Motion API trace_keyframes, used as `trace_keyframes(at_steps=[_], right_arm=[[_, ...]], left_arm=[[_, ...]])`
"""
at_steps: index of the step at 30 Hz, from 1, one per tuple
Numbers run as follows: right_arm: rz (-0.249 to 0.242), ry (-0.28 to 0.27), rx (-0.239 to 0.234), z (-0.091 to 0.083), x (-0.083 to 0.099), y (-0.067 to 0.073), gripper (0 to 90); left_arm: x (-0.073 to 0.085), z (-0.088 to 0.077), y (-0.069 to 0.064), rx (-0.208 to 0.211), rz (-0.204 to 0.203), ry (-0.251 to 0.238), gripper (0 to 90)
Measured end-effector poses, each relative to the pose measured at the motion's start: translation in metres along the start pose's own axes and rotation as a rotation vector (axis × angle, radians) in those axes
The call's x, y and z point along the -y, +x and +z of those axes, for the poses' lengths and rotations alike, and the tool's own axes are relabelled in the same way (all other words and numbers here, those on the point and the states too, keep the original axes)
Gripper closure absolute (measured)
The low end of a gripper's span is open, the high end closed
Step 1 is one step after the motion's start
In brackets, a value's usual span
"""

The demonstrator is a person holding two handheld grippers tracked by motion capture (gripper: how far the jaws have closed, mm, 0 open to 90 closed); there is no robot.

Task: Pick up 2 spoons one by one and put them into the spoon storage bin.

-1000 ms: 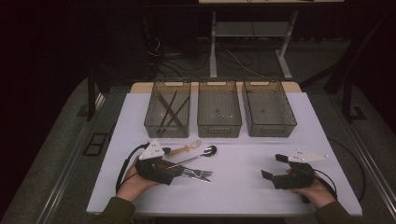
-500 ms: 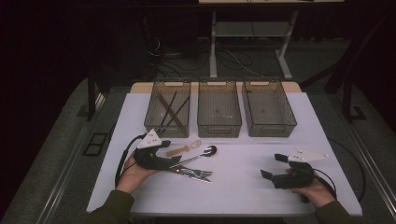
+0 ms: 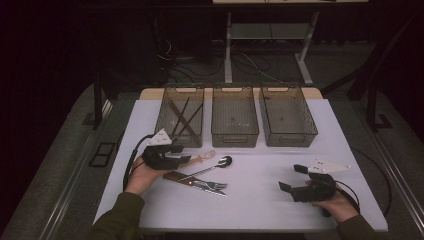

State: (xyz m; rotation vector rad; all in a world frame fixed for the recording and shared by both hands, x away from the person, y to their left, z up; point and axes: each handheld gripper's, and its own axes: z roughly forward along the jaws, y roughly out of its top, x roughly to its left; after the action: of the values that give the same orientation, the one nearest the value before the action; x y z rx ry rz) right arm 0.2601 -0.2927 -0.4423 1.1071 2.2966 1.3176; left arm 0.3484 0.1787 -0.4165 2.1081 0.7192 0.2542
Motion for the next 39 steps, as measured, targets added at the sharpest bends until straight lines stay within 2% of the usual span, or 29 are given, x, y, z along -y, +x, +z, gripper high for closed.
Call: trace_keyframes(at_steps=[7,14,27,28,29,32,35,37,39], right_arm=[[0.000,0.000,0.001,0.000,0.000,0.000,11.9],[-0.003,0.002,-0.001,0.000,0.000,0.000,11.8],[-0.012,0.002,0.002,0.000,0.000,0.001,11.9],[-0.012,0.003,0.002,0.000,0.000,0.001,11.8],[-0.012,0.004,0.002,0.000,0.000,0.001,11.9],[-0.015,0.003,0.002,0.000,0.000,0.001,11.8],[-0.014,0.005,0.002,0.000,0.000,0.001,11.9],[-0.015,0.006,0.001,0.000,0.000,0.001,11.9],[-0.015,0.007,0.002,0.000,0.000,0.001,11.8]], left_arm=[[0.004,0.010,0.006,0.013,0.011,0.061,56.5],[0.007,0.011,0.008,0.025,0.009,0.088,60.6],[0.010,0.019,0.008,0.040,0.027,0.150,62.0],[0.010,0.019,0.008,0.041,0.044,0.159,62.2],[0.010,0.019,0.007,0.038,0.033,0.164,62.3],[0.011,0.021,0.008,0.039,0.054,0.173,62.8],[0.011,0.021,0.006,0.036,0.046,0.178,63.7],[0.012,0.022,0.007,0.035,0.059,0.183,64.3],[0.012,0.022,0.006,0.037,0.055,0.196,64.6]])
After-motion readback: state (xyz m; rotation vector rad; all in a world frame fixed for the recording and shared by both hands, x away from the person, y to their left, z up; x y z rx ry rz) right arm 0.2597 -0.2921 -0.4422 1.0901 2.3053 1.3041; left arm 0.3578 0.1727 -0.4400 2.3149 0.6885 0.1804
